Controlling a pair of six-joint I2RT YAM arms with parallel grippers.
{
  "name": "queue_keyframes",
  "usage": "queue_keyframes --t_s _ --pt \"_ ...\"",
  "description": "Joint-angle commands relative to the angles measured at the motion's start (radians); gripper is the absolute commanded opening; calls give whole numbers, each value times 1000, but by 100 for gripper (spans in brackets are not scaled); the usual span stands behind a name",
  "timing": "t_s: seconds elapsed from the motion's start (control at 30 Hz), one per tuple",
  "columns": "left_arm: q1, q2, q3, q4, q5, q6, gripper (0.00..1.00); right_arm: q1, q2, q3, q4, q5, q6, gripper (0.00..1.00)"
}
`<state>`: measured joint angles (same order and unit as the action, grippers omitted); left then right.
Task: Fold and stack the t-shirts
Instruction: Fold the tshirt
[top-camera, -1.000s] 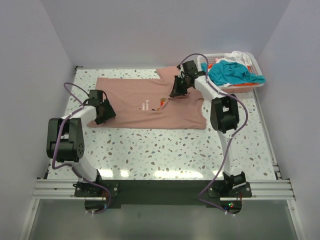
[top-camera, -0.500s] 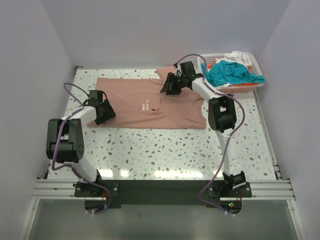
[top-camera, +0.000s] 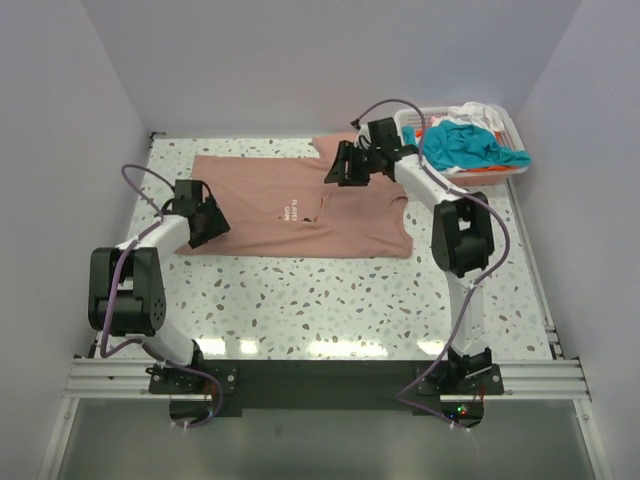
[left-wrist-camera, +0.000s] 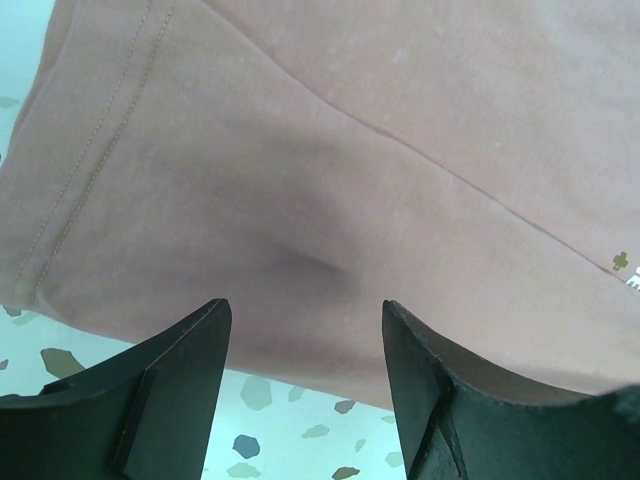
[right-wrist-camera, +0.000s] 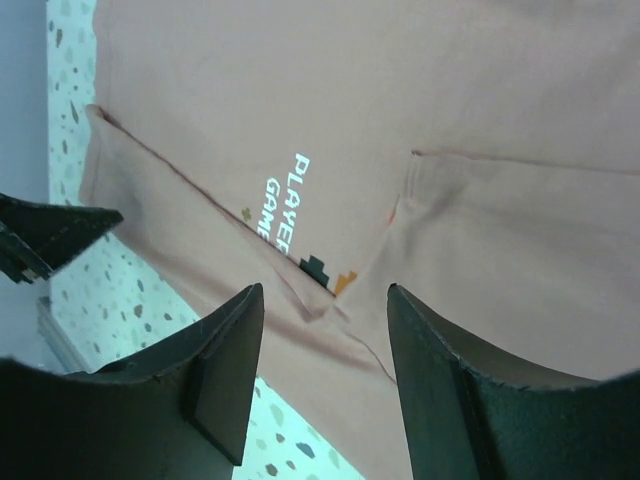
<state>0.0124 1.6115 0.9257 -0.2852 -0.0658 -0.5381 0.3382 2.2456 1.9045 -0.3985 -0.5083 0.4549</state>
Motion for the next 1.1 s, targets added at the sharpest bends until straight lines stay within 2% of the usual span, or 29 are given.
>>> queue_keyframes --t_s 0.0,0.13,0.3,0.5,0.73,1.07 --pt "-3 -33 53 50 -11 18 67 -10 -145 -114 -89 108 -122 56" --pt "-3 14 110 23 -49 47 67 -31 -228 -257 -88 180 -134 56" --pt "-2 94 174 40 -43 72 66 -62 -279 -393 -62 198 -136 56" --pt "38 188 200 70 -26 58 65 -88 -258 -453 -46 208 -131 56" --pt "118 191 113 124 -2 30 64 -107 -230 -509 -60 254 -134 56" --pt "136 176 -17 139 6 -25 64 -113 -222 -585 -171 304 -130 56"
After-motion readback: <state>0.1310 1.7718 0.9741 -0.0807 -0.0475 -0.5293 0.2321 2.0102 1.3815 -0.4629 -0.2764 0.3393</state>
